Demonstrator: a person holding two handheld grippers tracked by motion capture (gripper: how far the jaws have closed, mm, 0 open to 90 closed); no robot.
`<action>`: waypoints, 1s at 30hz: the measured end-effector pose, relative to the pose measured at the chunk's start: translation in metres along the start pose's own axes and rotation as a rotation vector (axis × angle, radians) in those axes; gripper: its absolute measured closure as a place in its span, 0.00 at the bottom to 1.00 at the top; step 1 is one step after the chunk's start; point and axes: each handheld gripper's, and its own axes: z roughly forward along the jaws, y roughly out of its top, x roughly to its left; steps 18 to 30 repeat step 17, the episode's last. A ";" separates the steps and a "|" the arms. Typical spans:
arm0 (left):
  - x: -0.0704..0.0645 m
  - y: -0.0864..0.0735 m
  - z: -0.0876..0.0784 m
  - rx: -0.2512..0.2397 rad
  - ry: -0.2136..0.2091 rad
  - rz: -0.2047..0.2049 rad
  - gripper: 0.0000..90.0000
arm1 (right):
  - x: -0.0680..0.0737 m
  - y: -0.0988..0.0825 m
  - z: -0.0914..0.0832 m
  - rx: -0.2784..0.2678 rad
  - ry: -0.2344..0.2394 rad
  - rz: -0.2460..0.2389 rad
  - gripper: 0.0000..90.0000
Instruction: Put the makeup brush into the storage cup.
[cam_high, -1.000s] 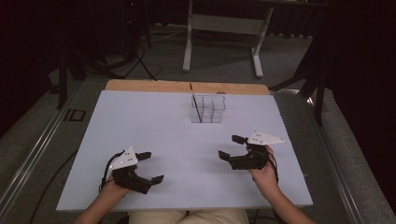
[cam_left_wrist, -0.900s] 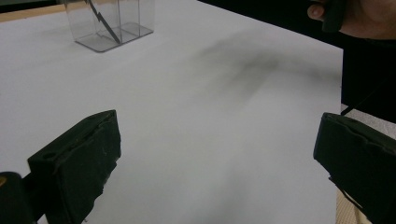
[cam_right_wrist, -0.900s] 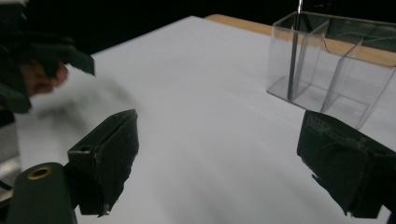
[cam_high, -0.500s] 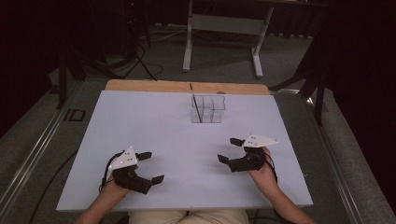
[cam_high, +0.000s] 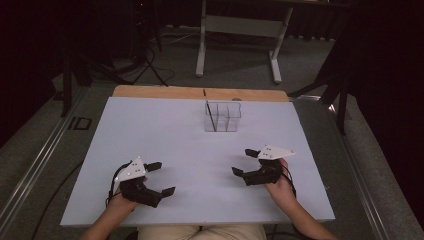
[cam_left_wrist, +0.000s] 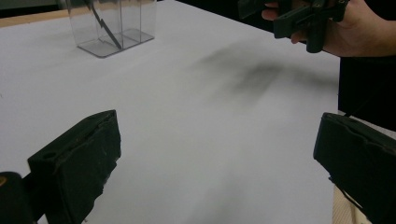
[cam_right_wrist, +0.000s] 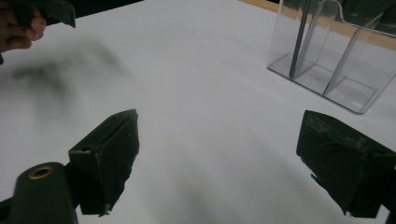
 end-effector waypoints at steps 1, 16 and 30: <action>0.000 0.000 0.000 0.000 0.001 -0.001 0.02 | 0.000 0.000 0.000 0.001 0.003 0.002 0.15; 0.000 0.001 -0.003 -0.016 0.010 -0.004 0.02 | 0.001 0.000 0.000 0.022 0.006 -0.013 0.15; 0.000 0.001 -0.003 -0.016 0.011 -0.003 0.02 | 0.001 0.000 0.000 0.022 0.004 -0.014 0.15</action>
